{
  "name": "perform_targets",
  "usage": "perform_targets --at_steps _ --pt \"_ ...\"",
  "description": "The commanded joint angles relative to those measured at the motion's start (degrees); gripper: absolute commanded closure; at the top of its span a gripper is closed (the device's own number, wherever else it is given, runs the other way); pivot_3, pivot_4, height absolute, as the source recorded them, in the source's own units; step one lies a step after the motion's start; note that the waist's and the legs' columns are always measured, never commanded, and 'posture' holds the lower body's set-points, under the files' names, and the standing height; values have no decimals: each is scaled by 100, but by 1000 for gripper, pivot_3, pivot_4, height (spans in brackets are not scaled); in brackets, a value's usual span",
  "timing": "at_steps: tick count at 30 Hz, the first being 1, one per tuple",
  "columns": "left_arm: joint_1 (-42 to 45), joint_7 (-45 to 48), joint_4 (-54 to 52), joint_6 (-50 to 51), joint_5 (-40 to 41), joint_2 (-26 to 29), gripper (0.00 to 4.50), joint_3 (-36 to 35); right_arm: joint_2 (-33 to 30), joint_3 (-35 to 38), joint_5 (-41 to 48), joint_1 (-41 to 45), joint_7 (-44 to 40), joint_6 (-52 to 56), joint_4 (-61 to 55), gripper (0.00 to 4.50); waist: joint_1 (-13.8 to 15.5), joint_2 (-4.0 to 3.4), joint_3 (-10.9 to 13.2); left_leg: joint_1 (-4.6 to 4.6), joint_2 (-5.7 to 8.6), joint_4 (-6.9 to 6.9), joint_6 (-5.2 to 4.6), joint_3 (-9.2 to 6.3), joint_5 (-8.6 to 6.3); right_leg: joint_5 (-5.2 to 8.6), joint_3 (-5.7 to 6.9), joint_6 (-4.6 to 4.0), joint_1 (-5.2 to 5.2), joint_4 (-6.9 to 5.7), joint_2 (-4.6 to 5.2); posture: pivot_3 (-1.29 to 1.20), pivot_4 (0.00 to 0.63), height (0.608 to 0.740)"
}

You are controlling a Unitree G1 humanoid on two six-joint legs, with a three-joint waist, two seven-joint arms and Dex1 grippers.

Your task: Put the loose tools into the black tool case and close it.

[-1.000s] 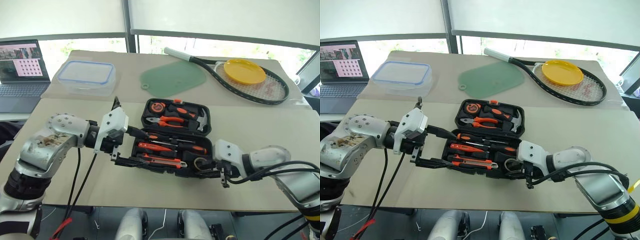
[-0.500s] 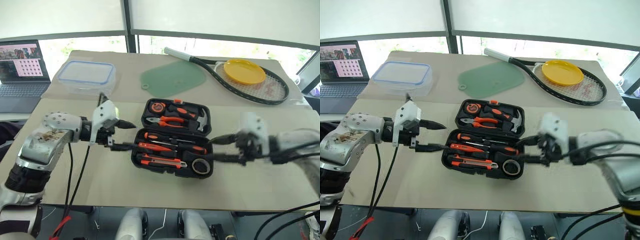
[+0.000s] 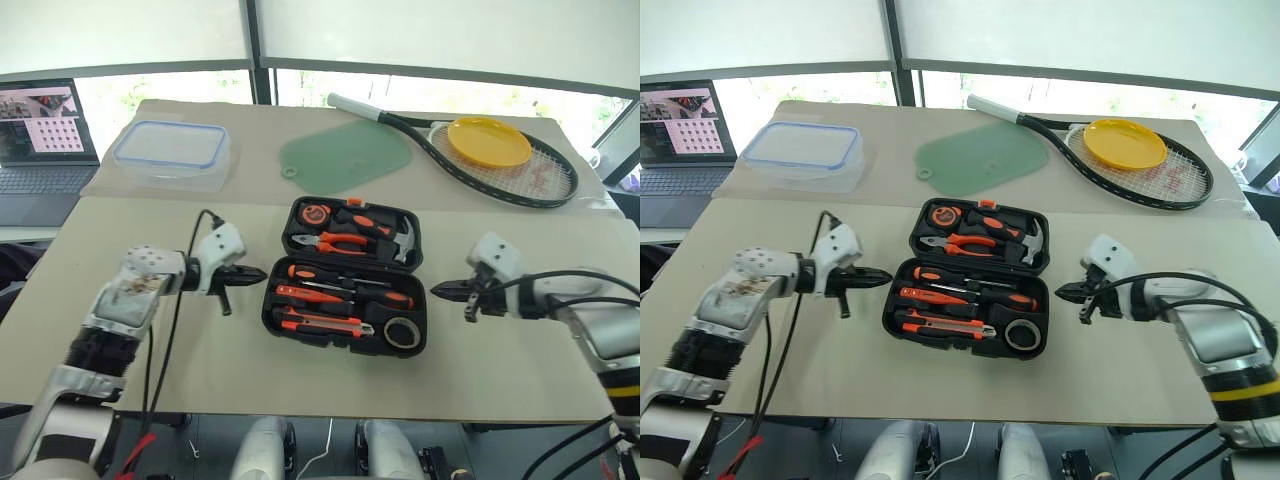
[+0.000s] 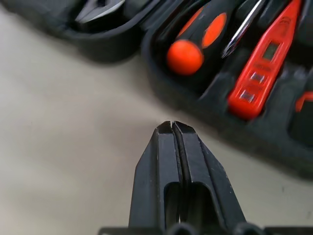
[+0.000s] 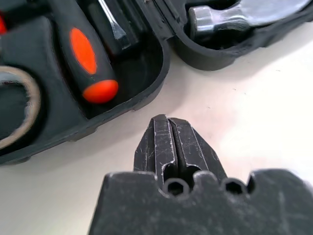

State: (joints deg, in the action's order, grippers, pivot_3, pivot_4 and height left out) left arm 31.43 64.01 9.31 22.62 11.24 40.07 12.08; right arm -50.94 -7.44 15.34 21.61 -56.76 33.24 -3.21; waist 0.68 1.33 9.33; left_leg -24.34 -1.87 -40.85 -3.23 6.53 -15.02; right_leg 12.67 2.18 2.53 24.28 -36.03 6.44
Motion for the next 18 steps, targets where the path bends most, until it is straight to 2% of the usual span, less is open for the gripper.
perform_targets --at_steps 1,6,10,17,18 --pt "-95 324 -648 148 278 -30 4469 -5 71 -66 -85 167 -188 -263 -85 4500 10 0 0 -2 0 0 7 -1 4 1 0 1 1 2 0 0 150 738" --pt "-627 798 -1475 514 655 217 4469 -32 6 50 240 -70 -605 -237 -661 4500 -7 0 0 -4 -6 0 6 0 3 2 -1 5 -1 9 4 0 150 738" --pt "-1005 816 -1900 697 745 352 4469 -105 -286 229 387 -580 -926 -241 -1164 4500 7 -1 0 -3 -8 9 7 0 3 5 -1 5 3 12 4 0 150 738" --pt "-1468 423 -2034 870 525 578 4469 -340 -493 578 1 -1056 -622 -271 -1129 4500 10 -2 0 2 -6 4 -36 -2 -22 6 -1 7 -5 12 10 0 150 738" --pt "-1480 294 -1957 999 483 645 4225 -427 -510 670 -26 -1053 -539 -203 -1044 4211 12 -1 0 2 -7 4 -35 -2 -22 6 -1 6 -4 9 9 0 150 738"
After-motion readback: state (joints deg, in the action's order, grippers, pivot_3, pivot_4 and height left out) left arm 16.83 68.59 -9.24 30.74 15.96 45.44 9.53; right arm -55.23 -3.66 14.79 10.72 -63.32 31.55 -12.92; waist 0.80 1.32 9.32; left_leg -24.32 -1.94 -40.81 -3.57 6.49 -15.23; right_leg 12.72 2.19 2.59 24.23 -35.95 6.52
